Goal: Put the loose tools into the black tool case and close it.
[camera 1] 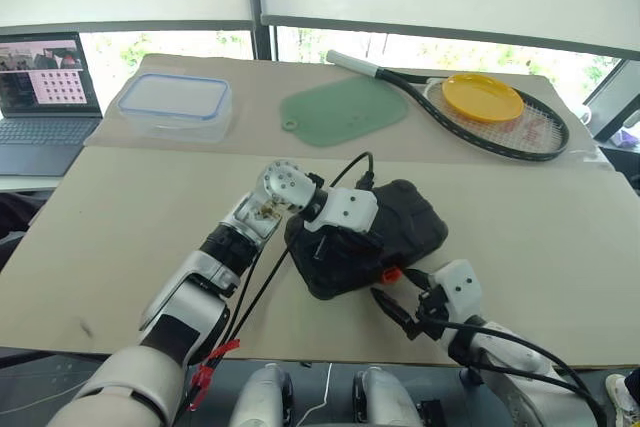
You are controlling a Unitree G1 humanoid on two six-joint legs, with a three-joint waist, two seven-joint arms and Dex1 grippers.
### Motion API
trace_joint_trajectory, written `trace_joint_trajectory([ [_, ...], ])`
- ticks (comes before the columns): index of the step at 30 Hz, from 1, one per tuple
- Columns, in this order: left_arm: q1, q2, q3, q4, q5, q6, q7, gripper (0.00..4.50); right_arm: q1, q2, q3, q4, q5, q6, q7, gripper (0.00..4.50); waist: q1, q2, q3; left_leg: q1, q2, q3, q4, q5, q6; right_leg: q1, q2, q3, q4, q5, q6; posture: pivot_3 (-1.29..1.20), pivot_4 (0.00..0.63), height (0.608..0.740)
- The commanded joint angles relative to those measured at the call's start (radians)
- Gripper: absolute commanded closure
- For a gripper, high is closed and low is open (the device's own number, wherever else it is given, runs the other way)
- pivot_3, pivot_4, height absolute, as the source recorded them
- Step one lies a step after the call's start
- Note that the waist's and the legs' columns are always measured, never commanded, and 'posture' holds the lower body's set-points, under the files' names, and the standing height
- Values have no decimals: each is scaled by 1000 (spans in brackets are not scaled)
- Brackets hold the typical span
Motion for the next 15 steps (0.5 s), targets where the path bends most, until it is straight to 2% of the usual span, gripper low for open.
trace_joint_trajectory([
  [1,18,3,-51,33,53,2,-23,4500,-20,-3,-7,-33,5,-33,-1,2193,0,0,0,0,0,0,0,0,0,0,0,0,0,0,0,0,150,738],
  [2,19,4,-51,32,53,2,-23,4500,-20,-1,-11,-38,12,-32,-1,2443,0,0,0,0,0,0,0,0,0,0,0,0,0,0,0,0,150,738],
  [8,21,0,-53,32,55,0,-19,4500,-12,-14,-16,-58,22,-36,10,2443,0,0,0,0,0,0,0,0,0,0,0,0,0,0,0,0,150,738],
  [12,17,-5,-51,41,56,-2,-16,4500,2,-38,-19,-75,12,-44,20,3267,1,0,0,0,0,0,0,0,0,0,0,0,0,0,0,0,150,738],
  [15,16,-6,-50,44,56,-4,-16,4500,10,-45,-23,-88,10,-44,18,3261,1,0,0,0,0,0,0,0,0,0,0,0,0,0,0,0,150,738],
])
